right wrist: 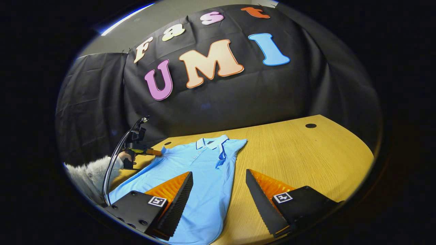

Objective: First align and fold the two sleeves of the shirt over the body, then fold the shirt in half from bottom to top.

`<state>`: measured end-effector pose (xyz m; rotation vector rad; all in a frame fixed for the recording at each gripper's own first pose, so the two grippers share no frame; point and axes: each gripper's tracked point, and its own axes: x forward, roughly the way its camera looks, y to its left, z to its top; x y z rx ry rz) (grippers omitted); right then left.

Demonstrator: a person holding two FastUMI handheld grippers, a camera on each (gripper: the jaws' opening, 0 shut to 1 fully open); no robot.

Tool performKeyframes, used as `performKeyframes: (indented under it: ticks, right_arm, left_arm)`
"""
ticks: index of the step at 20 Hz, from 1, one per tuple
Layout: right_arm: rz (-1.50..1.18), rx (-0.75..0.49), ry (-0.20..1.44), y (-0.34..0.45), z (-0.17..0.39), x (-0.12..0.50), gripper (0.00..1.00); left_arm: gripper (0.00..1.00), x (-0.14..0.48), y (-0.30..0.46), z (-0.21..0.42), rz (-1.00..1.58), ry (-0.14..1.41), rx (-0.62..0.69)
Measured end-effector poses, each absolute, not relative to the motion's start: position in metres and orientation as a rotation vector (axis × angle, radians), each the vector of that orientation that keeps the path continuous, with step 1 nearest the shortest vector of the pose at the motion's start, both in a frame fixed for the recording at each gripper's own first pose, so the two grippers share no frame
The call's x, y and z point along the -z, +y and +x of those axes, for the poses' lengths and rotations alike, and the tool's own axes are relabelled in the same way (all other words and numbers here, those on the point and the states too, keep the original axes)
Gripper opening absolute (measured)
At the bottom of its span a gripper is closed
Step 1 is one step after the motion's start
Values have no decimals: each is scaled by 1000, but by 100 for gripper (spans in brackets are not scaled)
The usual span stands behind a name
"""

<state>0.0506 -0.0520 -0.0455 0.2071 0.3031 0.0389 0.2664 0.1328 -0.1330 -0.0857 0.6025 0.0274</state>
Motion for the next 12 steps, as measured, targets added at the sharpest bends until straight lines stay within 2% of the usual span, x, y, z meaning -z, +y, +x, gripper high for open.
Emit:
performKeyframes:
  ticks: [4,7,12]
  right_arm:
    - [205,-45,306,-49,51,47,97]
    - [199,-50,309,-49,50,47,97]
    - [200,-49,311,-48,50,48,98]
  left_arm:
    - [0,129,133,262,-79,609,-38]
    - [0,101,123,261,-36,563,-31]
    - [0,56,37,271,50,478,110]
